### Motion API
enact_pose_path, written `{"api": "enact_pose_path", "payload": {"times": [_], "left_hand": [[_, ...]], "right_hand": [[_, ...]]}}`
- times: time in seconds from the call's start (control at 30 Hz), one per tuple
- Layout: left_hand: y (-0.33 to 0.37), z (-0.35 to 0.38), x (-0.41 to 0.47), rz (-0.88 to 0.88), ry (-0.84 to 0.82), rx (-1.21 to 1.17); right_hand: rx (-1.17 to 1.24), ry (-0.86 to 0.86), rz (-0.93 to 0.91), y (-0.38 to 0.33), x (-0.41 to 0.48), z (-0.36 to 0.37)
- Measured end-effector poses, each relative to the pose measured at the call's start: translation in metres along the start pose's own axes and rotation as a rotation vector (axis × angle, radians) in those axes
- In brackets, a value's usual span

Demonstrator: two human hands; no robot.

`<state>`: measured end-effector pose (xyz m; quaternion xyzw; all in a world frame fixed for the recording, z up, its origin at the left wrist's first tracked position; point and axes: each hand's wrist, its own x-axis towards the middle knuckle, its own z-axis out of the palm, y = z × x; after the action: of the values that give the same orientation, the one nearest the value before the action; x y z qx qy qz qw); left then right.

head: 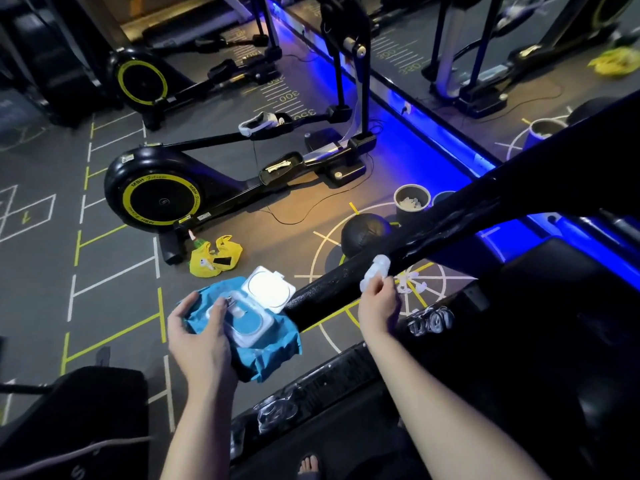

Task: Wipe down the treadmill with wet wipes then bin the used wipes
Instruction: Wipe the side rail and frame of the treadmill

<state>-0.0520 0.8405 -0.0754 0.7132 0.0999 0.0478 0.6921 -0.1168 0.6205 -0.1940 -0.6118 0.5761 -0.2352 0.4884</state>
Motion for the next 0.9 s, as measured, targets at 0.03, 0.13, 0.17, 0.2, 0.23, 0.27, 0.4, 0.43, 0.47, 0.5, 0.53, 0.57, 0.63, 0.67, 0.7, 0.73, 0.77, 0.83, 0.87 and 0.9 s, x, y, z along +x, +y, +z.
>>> {"api": "enact_pose_path", "payload": {"times": [0.03, 0.13, 0.17, 0.2, 0.23, 0.27, 0.4, 0.43, 0.47, 0.5, 0.53, 0.57, 0.63, 0.67, 0.7, 0.73, 0.77, 0.83, 0.87, 0.9], "left_hand": [[0.0, 0.0, 0.001, -0.003, -0.001, 0.002], [-0.001, -0.002, 0.005, -0.017, -0.002, -0.01], [-0.002, -0.003, 0.004, -0.02, -0.006, -0.014], [-0.003, -0.004, 0.004, -0.017, -0.002, -0.012], [-0.003, -0.005, 0.004, -0.008, 0.0, -0.009], [-0.005, -0.007, 0.005, 0.0, 0.005, -0.006], [-0.01, -0.016, 0.01, -0.008, 0.026, 0.025], [-0.011, -0.018, 0.011, -0.016, 0.033, 0.035], [-0.012, -0.019, 0.011, -0.02, 0.035, 0.044], [-0.012, -0.019, 0.011, -0.017, 0.032, 0.049], [-0.012, -0.019, 0.011, -0.011, 0.031, 0.054], [-0.011, -0.02, 0.011, -0.001, 0.031, 0.061], [-0.01, -0.021, 0.011, 0.002, 0.031, 0.063], [-0.009, -0.021, 0.012, -0.001, 0.029, 0.06], [-0.009, -0.02, 0.012, -0.003, 0.023, 0.055], [-0.008, -0.018, 0.012, -0.006, 0.014, 0.047], [-0.006, -0.015, 0.011, -0.007, 0.0, 0.032], [-0.004, -0.008, 0.011, -0.006, -0.022, 0.001], [-0.002, -0.005, 0.01, -0.007, -0.031, -0.009], [-0.001, -0.003, 0.01, -0.01, -0.039, -0.015]], "right_hand": [[-0.018, -0.023, -0.001, 0.003, -0.011, 0.001], [-0.075, -0.164, -0.045, 0.006, -0.04, 0.014], [-0.069, -0.197, -0.048, 0.004, -0.046, 0.021], [-0.048, -0.215, -0.038, 0.001, -0.049, 0.029], [-0.013, -0.219, -0.004, -0.004, -0.051, 0.036], [0.033, -0.2, 0.053, -0.01, -0.049, 0.042], [0.118, -0.017, 0.197, -0.024, -0.019, 0.045], [0.121, 0.027, 0.19, -0.026, -0.008, 0.042], [0.122, 0.065, 0.179, -0.027, 0.004, 0.037], [0.125, 0.094, 0.165, -0.028, 0.016, 0.032], [0.126, 0.116, 0.15, -0.028, 0.029, 0.027], [0.123, 0.135, 0.14, -0.03, 0.042, 0.021], [0.115, 0.166, 0.13, -0.031, 0.062, 0.009], [0.11, 0.168, 0.123, -0.03, 0.07, 0.004], [0.104, 0.162, 0.116, -0.029, 0.073, -0.001], [0.102, 0.15, 0.11, -0.029, 0.073, -0.006], [0.098, 0.139, 0.105, -0.026, 0.071, -0.01], [0.092, 0.122, 0.106, -0.021, 0.059, -0.016], [0.094, 0.116, 0.111, -0.017, 0.05, -0.017], [0.096, 0.105, 0.112, -0.015, 0.039, -0.019]]}}
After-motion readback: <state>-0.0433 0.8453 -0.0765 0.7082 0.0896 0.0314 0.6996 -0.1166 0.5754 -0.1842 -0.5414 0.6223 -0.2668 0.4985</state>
